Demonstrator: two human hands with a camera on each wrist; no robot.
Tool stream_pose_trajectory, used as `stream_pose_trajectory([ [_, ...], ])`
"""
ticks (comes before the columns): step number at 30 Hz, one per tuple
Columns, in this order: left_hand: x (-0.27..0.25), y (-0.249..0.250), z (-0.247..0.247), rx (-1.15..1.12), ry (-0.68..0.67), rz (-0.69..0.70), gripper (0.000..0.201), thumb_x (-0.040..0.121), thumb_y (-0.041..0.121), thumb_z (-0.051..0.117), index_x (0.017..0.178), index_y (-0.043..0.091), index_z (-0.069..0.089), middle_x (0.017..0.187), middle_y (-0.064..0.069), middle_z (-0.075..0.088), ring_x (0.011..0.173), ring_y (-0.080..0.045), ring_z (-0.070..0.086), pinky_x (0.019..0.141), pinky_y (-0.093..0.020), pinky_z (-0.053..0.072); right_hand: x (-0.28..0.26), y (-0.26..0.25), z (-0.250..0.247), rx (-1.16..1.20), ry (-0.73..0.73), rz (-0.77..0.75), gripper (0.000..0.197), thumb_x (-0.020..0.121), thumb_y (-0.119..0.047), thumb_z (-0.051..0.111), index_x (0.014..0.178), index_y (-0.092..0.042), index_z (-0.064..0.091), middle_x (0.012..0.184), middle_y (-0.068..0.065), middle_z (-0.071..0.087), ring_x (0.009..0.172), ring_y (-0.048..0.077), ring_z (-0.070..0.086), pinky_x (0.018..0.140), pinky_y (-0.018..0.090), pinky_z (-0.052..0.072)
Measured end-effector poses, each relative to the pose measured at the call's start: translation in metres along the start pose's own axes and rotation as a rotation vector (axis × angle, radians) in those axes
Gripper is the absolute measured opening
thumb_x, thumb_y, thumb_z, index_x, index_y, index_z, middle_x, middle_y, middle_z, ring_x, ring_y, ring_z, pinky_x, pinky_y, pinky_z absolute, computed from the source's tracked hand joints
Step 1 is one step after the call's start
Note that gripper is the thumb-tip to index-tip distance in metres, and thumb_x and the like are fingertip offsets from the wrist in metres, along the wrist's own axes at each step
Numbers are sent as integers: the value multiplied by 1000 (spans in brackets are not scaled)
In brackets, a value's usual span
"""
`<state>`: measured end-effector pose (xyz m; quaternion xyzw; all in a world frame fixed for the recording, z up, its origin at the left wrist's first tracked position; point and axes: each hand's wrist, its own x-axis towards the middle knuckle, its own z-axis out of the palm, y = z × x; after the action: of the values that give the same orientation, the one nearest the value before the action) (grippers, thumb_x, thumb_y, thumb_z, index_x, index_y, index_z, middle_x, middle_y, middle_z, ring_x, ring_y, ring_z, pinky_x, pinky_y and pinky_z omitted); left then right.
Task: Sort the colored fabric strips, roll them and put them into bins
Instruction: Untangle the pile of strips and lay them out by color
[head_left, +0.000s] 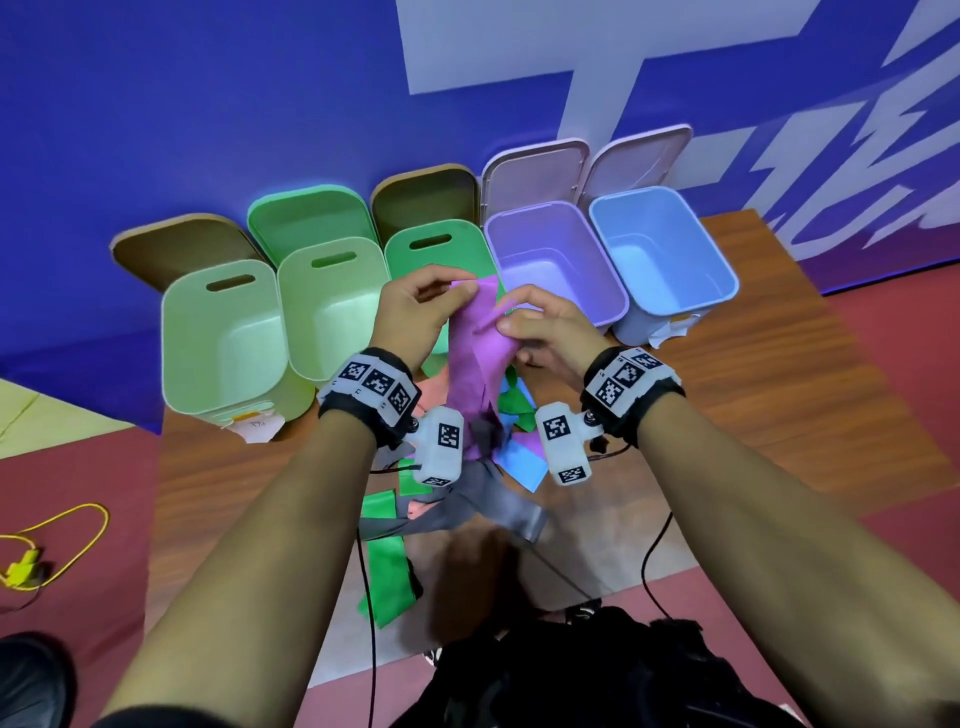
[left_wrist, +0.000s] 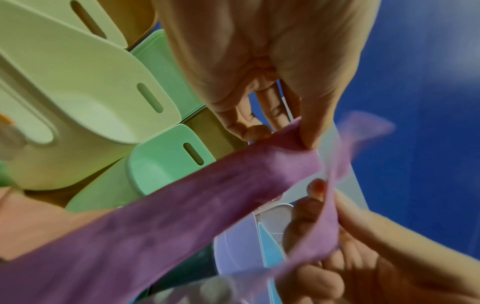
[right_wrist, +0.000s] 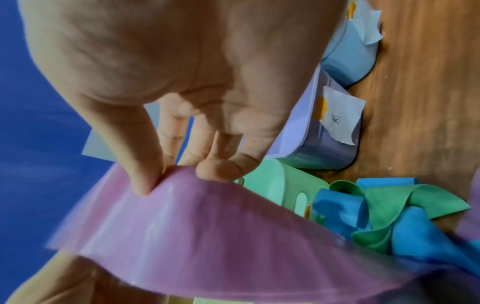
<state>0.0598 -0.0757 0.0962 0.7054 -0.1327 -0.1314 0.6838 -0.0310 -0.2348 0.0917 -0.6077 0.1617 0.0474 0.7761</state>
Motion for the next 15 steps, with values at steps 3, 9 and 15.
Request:
stream_pose_trajectory([
  [3,2,5,0,-7,2,-2,11,84,1,73,88,12,74,83,0,72,77,-10,65,77,-28,54,-1,-7,3,-56,3,-3,19,90,-5,66,83,-21,59,69,-2,57,55,7,50,52,17,39],
  [9,0,14,0,-43,0,-18,10,84,1,73,89,10,74,88,-11,72,80,-17,66,75,-32,56,3,-19,8,-96,26,-96,17,90,-14,71,80,-24,63,70,3,57,59,15,48,56,24,41],
  [15,3,25,2,-62,-3,10,9,86,3,72,94,8,74,98,-19,72,83,-22,67,74,-35,56,-1,-35,11,-129,39,-146,12,94,-10,65,89,-21,62,72,3,59,61,15,52,62,27,42],
])
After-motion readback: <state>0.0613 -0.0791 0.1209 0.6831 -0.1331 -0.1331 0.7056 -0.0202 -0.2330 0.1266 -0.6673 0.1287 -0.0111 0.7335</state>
